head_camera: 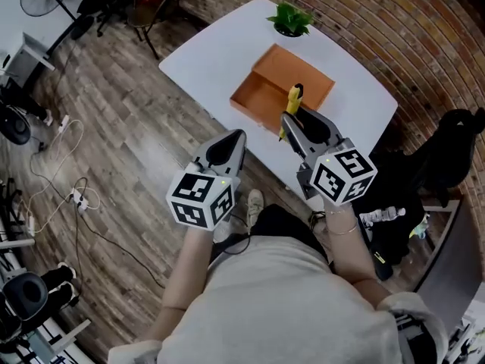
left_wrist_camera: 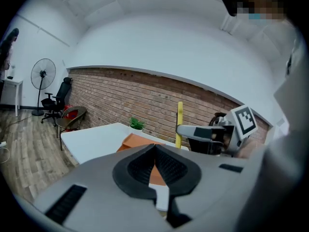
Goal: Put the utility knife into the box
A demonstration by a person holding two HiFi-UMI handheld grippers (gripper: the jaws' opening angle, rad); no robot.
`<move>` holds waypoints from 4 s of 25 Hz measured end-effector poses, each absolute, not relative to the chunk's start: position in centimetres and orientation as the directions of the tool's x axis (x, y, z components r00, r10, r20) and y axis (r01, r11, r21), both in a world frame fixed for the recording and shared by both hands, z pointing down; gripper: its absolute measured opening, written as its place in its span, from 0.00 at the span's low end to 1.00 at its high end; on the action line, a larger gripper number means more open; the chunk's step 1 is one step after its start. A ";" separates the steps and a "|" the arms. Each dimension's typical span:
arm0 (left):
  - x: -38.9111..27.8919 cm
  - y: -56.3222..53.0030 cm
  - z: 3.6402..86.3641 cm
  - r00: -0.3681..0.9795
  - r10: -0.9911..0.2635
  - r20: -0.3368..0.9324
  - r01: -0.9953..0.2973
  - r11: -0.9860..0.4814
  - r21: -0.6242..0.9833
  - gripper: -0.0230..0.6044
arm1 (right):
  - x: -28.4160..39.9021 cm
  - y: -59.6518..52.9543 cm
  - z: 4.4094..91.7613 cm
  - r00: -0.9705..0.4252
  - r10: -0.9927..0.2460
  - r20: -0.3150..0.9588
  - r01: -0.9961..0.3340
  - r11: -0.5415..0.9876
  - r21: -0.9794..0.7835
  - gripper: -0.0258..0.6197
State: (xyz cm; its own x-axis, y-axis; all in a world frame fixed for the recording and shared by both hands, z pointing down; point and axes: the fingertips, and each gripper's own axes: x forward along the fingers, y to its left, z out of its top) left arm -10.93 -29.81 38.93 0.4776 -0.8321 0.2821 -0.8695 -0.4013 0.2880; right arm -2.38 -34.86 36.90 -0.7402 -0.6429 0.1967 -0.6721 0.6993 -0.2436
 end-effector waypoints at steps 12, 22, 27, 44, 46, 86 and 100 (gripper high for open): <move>-11.1 -37.7 44.9 0.432 -0.809 0.399 -0.881 -0.284 0.379 0.05 | -3.4 -44.0 45.4 -0.726 -0.505 0.467 -0.631 0.759 -0.161 0.21; -11.5 -39.7 47.9 0.417 -0.788 0.454 -0.882 -0.230 0.411 0.05 | -5.7 -45.5 52.4 -0.668 -0.371 0.645 -0.567 0.816 -0.118 0.22; -11.4 -40.5 49.6 0.419 -0.774 0.474 -0.878 -0.211 0.431 0.05 | -6.1 -46.2 55.8 -0.625 -0.324 0.710 -0.557 0.823 -0.114 0.22; -12.1 -41.6 50.7 0.411 -0.769 0.490 -0.876 -0.183 0.447 0.05 | -7.7 -46.4 59.9 -0.573 -0.237 0.785 -0.565 0.808 -0.168 0.20; -12.2 -41.5 50.7 0.410 -0.768 0.492 -0.876 -0.181 0.446 0.05 | -7.8 -46.5 59.9 -0.581 -0.236 0.779 -0.578 0.794 -0.190 0.20; -11.1 -39.9 40.3 0.433 -0.853 0.291 -0.885 -0.342 0.316 0.05 | -4.6 -43.7 39.7 -0.814 -0.519 0.261 -0.581 0.724 -0.372 0.14; -8.6 -39.2 38.4 0.463 -0.849 0.257 -0.879 -0.400 0.261 0.05 | -4.2 -40.7 36.0 -0.837 -0.537 0.101 -0.543 0.795 -0.272 0.04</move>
State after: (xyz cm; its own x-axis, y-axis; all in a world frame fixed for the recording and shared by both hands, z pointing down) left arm -8.63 -39.20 38.42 0.4627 -0.8485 0.2568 -0.8786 -0.4001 0.2608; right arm -4.15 -40.67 36.02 -0.8374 -0.5372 0.1006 -0.5425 0.7946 -0.2724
